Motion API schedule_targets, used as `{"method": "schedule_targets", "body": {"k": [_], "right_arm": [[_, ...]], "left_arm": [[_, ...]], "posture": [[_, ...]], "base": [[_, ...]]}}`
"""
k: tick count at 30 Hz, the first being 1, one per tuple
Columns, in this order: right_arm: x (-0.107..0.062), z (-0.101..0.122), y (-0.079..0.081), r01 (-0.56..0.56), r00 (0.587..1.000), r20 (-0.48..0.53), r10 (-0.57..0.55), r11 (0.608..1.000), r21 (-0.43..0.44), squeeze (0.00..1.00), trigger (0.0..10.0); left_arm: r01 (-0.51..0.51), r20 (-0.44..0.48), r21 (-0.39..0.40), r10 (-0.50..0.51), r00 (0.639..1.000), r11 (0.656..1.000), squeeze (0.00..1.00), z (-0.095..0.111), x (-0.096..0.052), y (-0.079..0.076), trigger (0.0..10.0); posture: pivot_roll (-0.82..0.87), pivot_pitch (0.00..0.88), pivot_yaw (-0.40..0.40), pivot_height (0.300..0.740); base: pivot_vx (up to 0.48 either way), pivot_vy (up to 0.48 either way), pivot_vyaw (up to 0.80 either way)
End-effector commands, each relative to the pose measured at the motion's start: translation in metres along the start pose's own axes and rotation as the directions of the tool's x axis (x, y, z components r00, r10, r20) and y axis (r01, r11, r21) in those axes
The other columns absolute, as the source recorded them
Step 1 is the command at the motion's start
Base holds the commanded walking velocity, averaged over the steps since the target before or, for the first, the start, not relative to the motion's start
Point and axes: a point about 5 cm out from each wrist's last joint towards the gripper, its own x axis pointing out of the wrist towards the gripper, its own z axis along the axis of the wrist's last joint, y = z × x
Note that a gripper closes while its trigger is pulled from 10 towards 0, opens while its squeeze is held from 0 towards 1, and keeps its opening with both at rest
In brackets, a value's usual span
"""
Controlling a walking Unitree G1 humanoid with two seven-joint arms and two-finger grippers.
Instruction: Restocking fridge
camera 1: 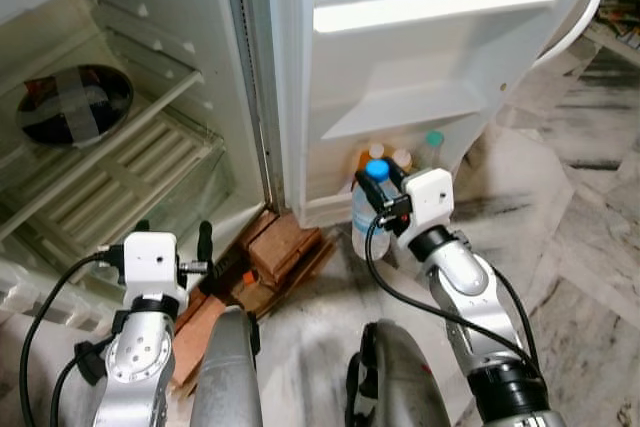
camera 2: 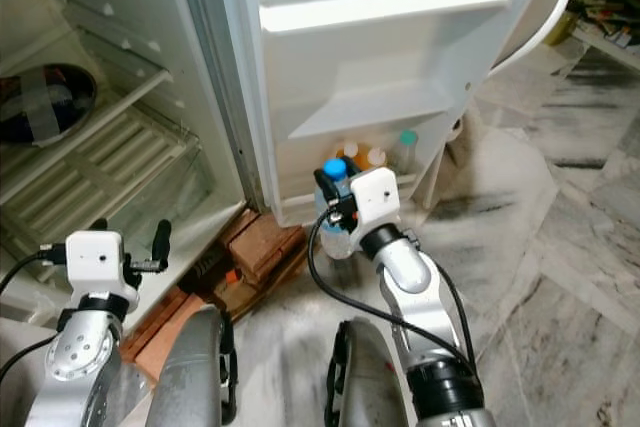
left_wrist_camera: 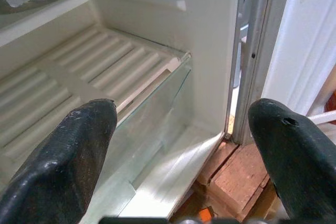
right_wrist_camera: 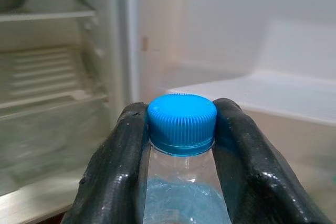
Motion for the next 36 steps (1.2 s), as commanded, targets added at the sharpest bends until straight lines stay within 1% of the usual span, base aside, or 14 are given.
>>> {"method": "schedule_targets", "body": {"k": [1,3,9,19,28,30,33,36], "right_arm": [[-0.0004,0.0081,0.0035,-0.035,0.999,0.032,0.035,0.999,-0.005,0.0,10.0],[0.0003,0.0094,0.0041,-0.037,0.999,0.037,0.038,0.999,-0.022,0.0,10.0],[0.0009,0.0083,0.0007,-0.012,0.999,0.031,0.012,1.0,-0.018,0.0,10.0],[0.001,0.0092,-0.0018,0.009,0.999,0.035,-0.009,1.0,0.0,0.0,10.0],[0.0024,0.009,-0.0012,0.001,1.0,0.029,-0.001,1.0,0.002,0.0,10.0],[0.0024,0.0092,-0.0011,0.0,1.0,0.031,0.0,1.0,0.001,0.0,10.0],[0.0026,0.0095,-0.0011,0.002,0.999,0.035,-0.002,1.0,-0.001,0.0,10.0],[0.0023,0.0093,-0.001,0.002,0.999,0.035,-0.001,1.0,-0.001,0.0,10.0]], "left_arm": [[0.003,-0.006,0.001,-0.003,1.0,1.0,0.0,0.0002,-0.0032,-0.0004,10.0],[0.005,-0.008,0.001,-0.005,1.0,1.0,0.0,-0.0003,-0.0031,-0.0007,10.0],[0.005,-0.01,0.001,-0.005,1.0,1.0,0.0,-0.0009,-0.0025,-0.0007,10.0],[0.007,-0.014,-0.002,-0.007,1.0,1.0,0.0,-0.0007,-0.001,-0.0007,10.0],[0.002,-0.012,-0.004,-0.002,1.0,1.0,0.0,-0.0001,0.001,-0.0013,10.0],[0.0,-0.015,-0.002,0.0,1.0,1.0,0.0,-0.0003,0.0011,-0.0012,10.0],[-0.004,-0.016,-0.004,0.004,1.0,1.0,0.0,-0.0004,0.002,-0.0005,10.0],[-0.008,-0.016,-0.005,0.008,1.0,1.0,0.0,-0.0002,0.0022,-0.0002,10.0]], "posture": [[0.14,0.23,-0.035,0.658],[0.13,0.228,-0.036,0.658],[0.14,0.229,-0.037,0.658],[0.14,0.231,-0.034,0.658],[0.14,0.228,-0.035,0.658],[0.14,0.227,-0.035,0.653],[0.14,0.228,-0.034,0.628],[0.14,0.23,-0.033,0.613]], "base": [[0.0,0.0,0.0],[0.311,0.0,0.63],[0.261,0.0,0.58],[0.283,0.0,0.0],[0.0,0.0,0.0],[0.0,0.0,0.0],[0.0,0.0,0.0],[0.0,0.0,0.0]]}}
